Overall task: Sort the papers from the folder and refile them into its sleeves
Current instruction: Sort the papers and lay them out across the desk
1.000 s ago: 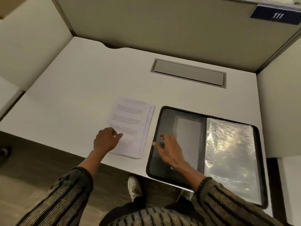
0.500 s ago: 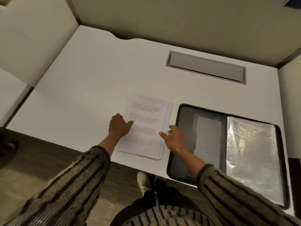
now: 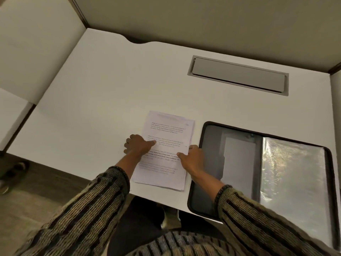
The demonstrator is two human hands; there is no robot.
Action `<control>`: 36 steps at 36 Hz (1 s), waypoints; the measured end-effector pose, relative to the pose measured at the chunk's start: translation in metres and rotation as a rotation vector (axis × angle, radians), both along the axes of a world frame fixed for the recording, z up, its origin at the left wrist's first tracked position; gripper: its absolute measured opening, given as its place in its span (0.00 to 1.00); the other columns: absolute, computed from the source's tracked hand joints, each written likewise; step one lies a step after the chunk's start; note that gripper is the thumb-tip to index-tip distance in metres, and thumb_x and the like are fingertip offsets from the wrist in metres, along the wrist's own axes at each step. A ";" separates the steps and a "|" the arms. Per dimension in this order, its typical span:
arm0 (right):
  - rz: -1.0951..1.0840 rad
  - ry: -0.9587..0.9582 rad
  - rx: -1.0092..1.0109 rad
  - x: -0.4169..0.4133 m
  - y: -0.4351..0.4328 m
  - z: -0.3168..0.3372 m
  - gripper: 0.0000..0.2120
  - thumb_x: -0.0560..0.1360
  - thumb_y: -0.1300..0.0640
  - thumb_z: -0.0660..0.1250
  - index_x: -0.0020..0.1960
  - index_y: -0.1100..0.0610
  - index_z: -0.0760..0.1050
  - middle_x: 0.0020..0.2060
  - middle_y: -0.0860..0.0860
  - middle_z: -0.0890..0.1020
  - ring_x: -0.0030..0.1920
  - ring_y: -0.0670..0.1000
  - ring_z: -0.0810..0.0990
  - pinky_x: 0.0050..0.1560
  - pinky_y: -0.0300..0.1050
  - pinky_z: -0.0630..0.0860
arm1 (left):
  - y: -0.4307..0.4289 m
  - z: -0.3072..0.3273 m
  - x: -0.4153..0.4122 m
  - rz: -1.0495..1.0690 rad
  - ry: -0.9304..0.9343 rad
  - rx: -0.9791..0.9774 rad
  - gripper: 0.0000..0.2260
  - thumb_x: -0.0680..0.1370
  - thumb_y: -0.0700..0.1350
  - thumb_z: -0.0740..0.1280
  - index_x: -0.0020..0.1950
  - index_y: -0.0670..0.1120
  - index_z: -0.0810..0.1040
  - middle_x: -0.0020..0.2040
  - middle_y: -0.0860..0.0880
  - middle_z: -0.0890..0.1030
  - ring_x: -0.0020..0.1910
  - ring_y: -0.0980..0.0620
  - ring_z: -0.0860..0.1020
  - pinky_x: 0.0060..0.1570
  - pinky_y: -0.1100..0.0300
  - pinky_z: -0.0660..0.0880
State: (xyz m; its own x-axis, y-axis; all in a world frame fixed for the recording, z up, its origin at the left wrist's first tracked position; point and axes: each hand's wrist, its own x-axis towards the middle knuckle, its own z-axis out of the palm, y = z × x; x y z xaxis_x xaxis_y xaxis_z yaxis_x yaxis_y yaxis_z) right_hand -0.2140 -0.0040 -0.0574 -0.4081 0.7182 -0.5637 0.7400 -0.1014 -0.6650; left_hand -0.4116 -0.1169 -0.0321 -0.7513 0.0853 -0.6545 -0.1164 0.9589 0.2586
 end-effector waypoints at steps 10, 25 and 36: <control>-0.103 -0.102 0.003 -0.016 -0.006 0.000 0.24 0.71 0.49 0.78 0.61 0.53 0.71 0.56 0.51 0.78 0.51 0.51 0.81 0.50 0.53 0.85 | 0.002 0.004 -0.008 -0.023 -0.035 -0.013 0.41 0.69 0.62 0.82 0.71 0.40 0.72 0.73 0.36 0.67 0.74 0.36 0.63 0.66 0.43 0.73; -0.310 -0.123 0.021 -0.035 -0.039 0.019 0.17 0.72 0.51 0.77 0.55 0.54 0.74 0.49 0.48 0.81 0.46 0.51 0.83 0.45 0.53 0.85 | -0.013 0.018 -0.050 -0.118 -0.242 0.311 0.18 0.75 0.51 0.77 0.58 0.42 0.78 0.55 0.44 0.83 0.52 0.41 0.84 0.54 0.43 0.85; -0.427 0.187 -0.323 -0.028 -0.036 0.039 0.13 0.75 0.61 0.79 0.57 0.56 0.82 0.55 0.51 0.87 0.50 0.51 0.87 0.47 0.44 0.83 | -0.034 0.045 -0.063 -0.342 -0.371 0.591 0.14 0.83 0.37 0.68 0.67 0.47 0.83 0.56 0.50 0.88 0.54 0.47 0.87 0.58 0.44 0.84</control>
